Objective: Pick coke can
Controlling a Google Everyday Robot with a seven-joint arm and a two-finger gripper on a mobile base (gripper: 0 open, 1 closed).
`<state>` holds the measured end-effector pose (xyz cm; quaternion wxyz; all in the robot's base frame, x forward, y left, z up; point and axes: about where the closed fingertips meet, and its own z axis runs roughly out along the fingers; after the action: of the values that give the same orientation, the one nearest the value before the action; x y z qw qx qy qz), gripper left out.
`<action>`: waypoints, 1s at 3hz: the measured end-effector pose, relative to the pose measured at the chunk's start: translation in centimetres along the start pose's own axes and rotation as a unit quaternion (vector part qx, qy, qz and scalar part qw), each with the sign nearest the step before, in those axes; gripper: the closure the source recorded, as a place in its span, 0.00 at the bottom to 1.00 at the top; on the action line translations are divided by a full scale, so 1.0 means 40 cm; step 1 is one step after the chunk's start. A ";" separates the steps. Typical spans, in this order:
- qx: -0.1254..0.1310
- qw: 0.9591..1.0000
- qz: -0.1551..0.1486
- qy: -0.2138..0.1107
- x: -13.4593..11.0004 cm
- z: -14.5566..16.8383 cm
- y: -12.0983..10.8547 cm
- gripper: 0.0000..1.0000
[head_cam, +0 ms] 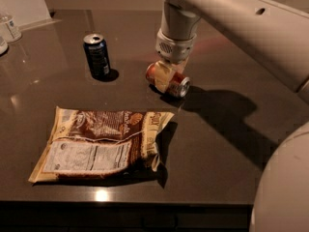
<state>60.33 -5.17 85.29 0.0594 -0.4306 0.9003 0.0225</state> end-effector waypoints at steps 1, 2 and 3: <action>0.001 1.000 -0.018 -0.025 -0.018 -0.053 0.004 0.88; 0.013 0.997 -0.052 -0.050 -0.043 -0.134 0.013 1.00; 0.026 0.994 -0.080 -0.074 -0.062 -0.225 0.011 1.00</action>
Offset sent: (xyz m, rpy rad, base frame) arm -0.0022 0.0187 0.1075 0.0698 -0.1606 0.1968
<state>60.75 -3.82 94.54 0.1386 -0.4968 0.8563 0.0262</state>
